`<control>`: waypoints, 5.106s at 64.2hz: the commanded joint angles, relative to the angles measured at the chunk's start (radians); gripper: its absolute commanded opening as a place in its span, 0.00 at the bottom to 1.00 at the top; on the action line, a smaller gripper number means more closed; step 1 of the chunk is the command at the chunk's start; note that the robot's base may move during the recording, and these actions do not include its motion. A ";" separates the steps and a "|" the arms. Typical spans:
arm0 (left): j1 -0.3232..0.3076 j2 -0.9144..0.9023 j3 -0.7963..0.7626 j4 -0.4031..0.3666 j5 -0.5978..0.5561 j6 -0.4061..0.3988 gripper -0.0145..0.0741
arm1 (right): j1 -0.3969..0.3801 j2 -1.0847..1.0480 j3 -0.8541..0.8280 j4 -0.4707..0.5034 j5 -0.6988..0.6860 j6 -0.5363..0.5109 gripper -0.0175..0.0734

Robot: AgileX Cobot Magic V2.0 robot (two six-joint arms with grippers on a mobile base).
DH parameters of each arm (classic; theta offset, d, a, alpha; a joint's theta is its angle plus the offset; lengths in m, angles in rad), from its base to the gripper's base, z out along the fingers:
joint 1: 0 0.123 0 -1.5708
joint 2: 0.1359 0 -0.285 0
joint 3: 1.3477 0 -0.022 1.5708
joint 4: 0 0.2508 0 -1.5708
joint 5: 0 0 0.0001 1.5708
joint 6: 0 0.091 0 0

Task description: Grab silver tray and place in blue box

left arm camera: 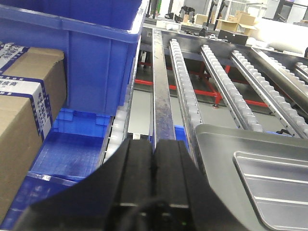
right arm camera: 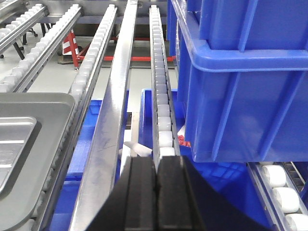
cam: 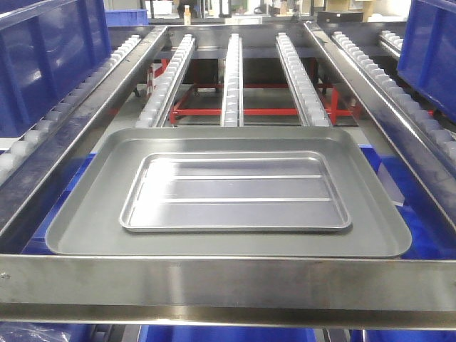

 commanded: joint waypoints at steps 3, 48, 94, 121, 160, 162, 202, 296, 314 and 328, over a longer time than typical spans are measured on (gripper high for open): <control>-0.007 -0.016 -0.003 -0.006 -0.089 0.000 0.06 | -0.003 -0.021 0.003 0.000 -0.089 -0.010 0.25; -0.007 -0.016 -0.010 -0.004 -0.100 0.000 0.06 | -0.003 -0.021 0.003 0.001 -0.146 -0.010 0.25; -0.122 0.589 -0.784 0.130 0.353 0.000 0.47 | 0.053 0.406 -0.664 0.003 -0.018 -0.008 0.60; -0.435 1.019 -0.896 0.034 0.344 0.000 0.48 | 0.511 0.815 -0.739 0.081 0.023 -0.009 0.65; -0.442 1.522 -1.307 0.098 0.726 -0.135 0.54 | 0.434 1.393 -1.163 0.082 0.512 0.124 0.87; -0.442 1.544 -1.318 0.128 0.739 -0.171 0.54 | 0.429 1.414 -1.173 0.082 0.519 0.124 0.89; -0.442 1.798 -1.431 0.130 0.746 -0.330 0.54 | 0.416 1.680 -1.195 0.082 0.458 0.156 0.88; -0.442 1.854 -1.431 0.139 0.753 -0.379 0.54 | 0.485 1.782 -1.293 0.084 0.492 0.172 0.79; -0.442 1.895 -1.431 0.139 0.771 -0.379 0.54 | 0.485 1.831 -1.295 0.084 0.512 0.172 0.79; -0.442 1.897 -1.431 0.141 0.771 -0.379 0.51 | 0.485 1.837 -1.295 0.082 0.512 0.172 0.74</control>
